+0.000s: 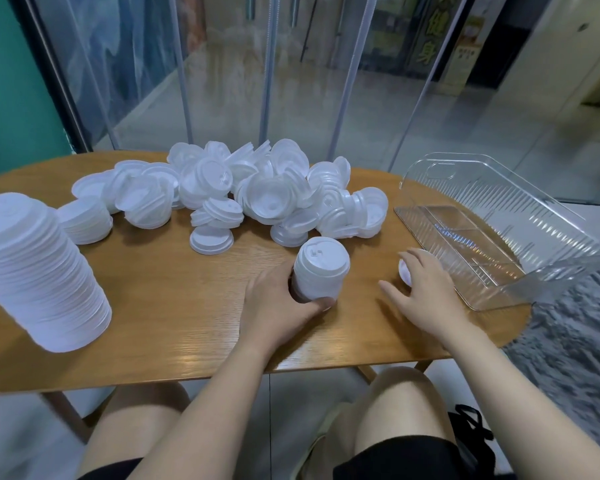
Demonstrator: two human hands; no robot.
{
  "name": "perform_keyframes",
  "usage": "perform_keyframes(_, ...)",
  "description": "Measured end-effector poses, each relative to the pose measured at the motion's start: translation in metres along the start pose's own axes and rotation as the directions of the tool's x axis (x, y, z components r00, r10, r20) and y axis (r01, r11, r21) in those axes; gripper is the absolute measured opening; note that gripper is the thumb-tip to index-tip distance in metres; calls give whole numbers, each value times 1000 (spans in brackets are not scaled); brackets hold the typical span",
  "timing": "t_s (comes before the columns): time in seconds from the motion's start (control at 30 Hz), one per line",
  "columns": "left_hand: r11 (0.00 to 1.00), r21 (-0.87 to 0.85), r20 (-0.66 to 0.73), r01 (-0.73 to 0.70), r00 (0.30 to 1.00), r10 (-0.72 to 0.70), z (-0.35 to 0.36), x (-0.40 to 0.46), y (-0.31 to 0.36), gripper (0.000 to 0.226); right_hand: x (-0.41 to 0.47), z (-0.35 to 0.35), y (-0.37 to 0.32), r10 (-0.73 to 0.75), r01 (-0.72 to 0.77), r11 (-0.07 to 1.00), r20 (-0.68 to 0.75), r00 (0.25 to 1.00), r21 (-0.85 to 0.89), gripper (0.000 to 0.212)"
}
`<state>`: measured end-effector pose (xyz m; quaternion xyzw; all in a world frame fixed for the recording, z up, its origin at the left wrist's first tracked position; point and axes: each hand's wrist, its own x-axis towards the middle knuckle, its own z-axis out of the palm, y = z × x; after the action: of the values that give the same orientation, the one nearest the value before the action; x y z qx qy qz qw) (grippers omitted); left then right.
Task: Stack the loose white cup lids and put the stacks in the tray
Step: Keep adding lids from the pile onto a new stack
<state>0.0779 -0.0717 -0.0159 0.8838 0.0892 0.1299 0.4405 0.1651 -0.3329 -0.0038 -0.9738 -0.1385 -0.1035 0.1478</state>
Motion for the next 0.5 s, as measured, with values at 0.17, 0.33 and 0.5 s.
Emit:
perform_keyframes(0.17,1000,8,-5,-2,1000,2,-1,-1,2,59,-4,22,29,42,-53,990,-84,996,-133,31)
perform_keyframes(0.33,1000,0,3,-2,1000,2,0,0,2,54,-4,27,31,25,-38,997,-195,980,-62,7)
perform_keyframes(0.5,1000,3,9,-3,1000,3,1,1,0,55,-10,13,22,44,-18,994,-241,970,109,12)
